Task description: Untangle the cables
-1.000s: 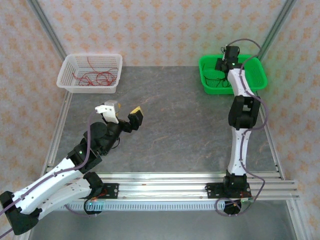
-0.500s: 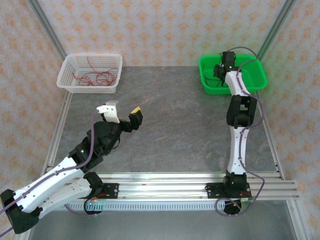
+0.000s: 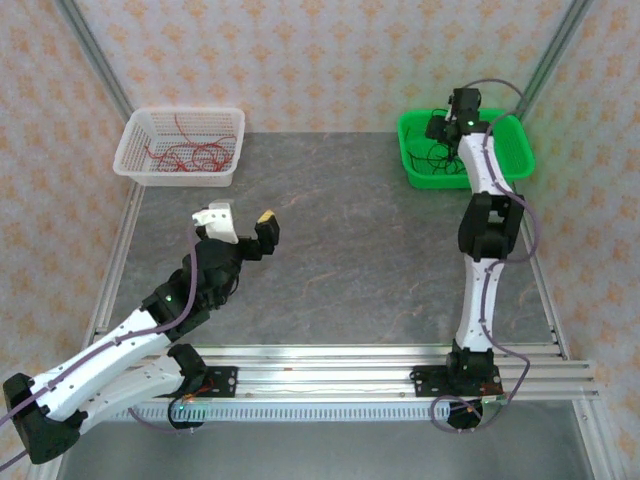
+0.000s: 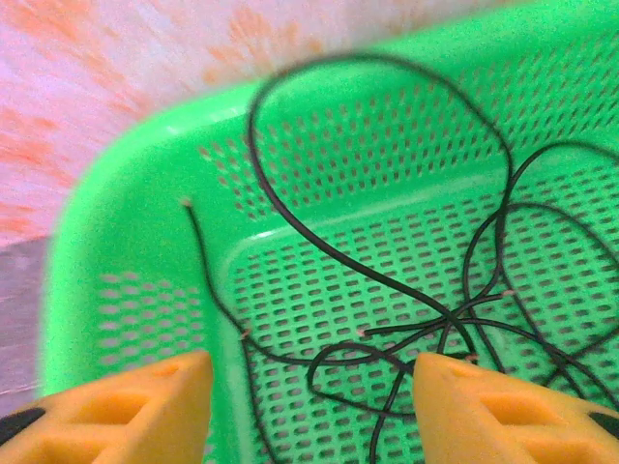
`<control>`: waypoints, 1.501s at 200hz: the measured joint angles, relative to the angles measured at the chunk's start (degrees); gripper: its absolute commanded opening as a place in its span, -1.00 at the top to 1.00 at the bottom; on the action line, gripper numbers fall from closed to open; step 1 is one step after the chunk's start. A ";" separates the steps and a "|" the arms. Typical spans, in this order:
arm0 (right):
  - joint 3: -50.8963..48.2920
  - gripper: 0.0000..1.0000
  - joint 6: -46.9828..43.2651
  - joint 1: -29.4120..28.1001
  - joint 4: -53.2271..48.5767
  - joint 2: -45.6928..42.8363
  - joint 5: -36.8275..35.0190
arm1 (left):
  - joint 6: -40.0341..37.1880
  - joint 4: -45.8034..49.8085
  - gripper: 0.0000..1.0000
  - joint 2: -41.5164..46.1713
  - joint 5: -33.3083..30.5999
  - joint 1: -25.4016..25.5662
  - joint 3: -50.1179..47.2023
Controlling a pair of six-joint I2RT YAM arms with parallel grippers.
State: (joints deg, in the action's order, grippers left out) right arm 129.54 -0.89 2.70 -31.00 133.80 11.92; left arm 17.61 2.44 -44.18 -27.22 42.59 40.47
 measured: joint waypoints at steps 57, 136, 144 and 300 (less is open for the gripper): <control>-23.87 -0.44 -0.42 -0.02 7.61 -29.22 -0.13 | -0.90 -1.46 -0.98 0.57 -8.50 -11.06 -0.28; -84.43 -0.99 1.62 0.13 33.48 -66.07 -2.49 | -4.02 -27.85 -0.98 -1.33 -11.23 -34.03 -23.39; -89.72 -0.99 1.77 0.13 36.68 -69.85 -2.82 | -4.28 -30.84 -0.98 -2.80 -11.37 -35.34 -25.35; -124.10 -0.99 1.20 -0.02 105.18 -45.88 -1.66 | -14.69 -84.91 -0.99 -43.80 10.01 -39.65 -32.92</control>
State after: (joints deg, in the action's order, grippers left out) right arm 5.43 0.32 2.68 74.17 87.92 10.26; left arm 2.92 -82.48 -87.99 -17.21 2.94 7.55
